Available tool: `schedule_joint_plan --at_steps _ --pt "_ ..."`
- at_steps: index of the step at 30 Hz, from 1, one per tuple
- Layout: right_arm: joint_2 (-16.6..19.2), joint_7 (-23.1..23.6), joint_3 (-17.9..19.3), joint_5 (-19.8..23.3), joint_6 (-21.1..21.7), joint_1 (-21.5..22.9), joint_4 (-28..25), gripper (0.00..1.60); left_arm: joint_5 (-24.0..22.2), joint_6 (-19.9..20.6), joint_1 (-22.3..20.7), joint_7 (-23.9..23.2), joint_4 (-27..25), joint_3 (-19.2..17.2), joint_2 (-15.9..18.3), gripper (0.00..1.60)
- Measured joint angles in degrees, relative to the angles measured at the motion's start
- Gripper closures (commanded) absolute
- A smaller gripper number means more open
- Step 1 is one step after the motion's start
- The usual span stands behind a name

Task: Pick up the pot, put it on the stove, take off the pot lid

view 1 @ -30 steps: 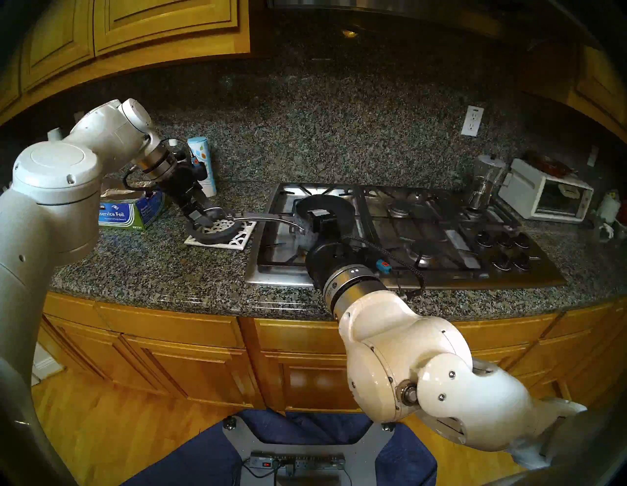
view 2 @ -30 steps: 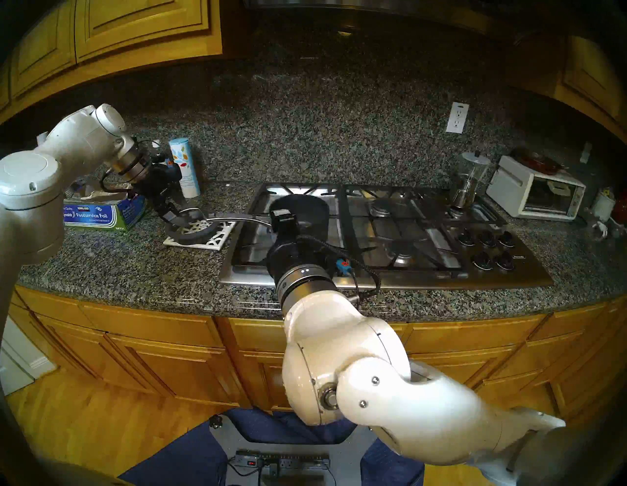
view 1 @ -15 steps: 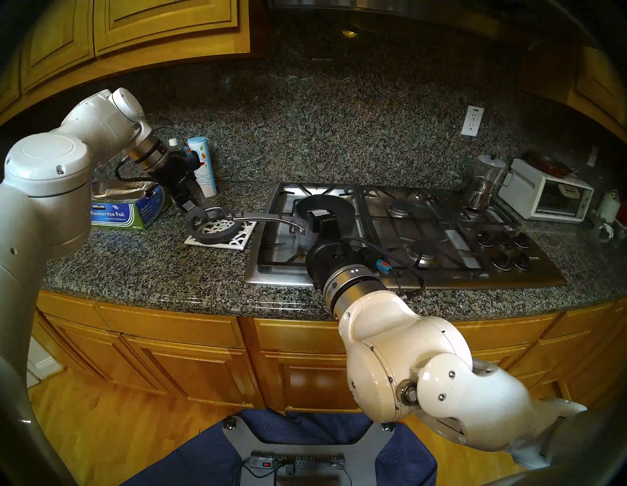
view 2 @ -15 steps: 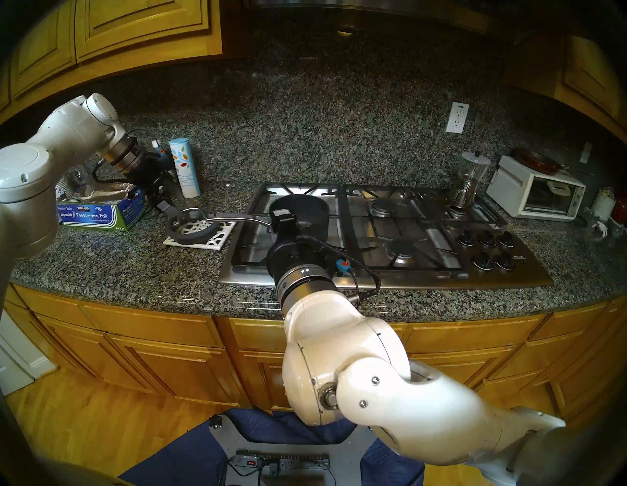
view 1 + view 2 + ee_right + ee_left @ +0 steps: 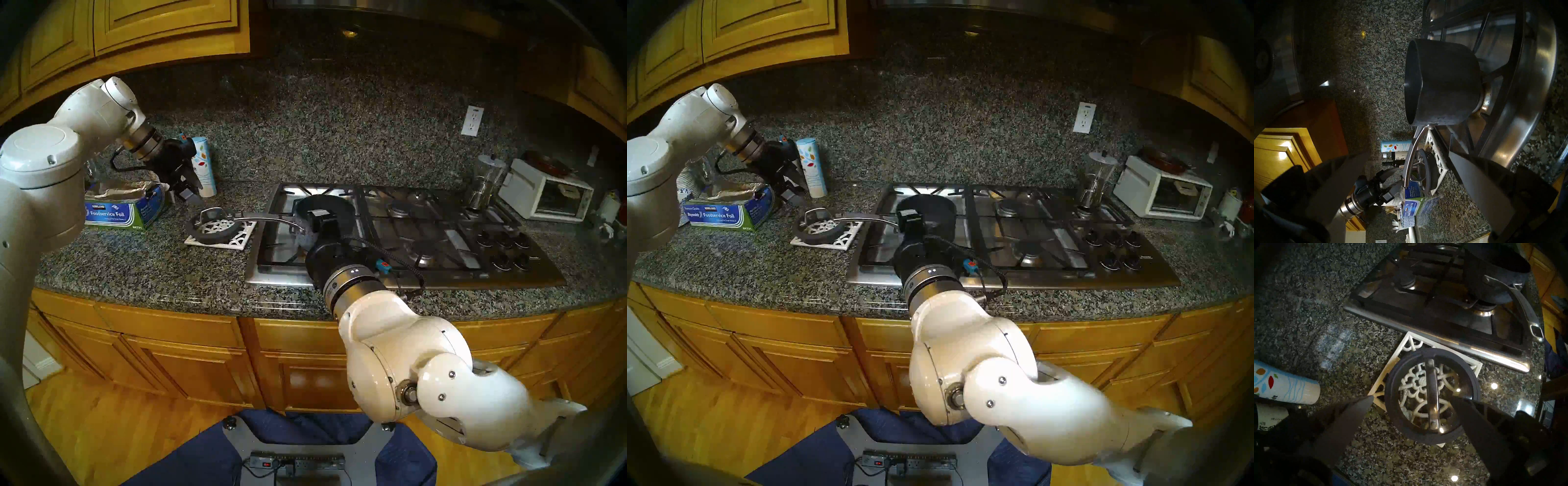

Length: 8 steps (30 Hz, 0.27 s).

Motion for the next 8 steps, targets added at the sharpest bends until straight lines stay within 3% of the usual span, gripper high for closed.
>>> schedule_joint_plan --at_steps 8 --pt "0.00 0.00 0.00 0.00 0.00 0.00 0.00 0.00 0.00 0.64 -0.26 0.00 -0.06 -0.32 0.15 0.00"
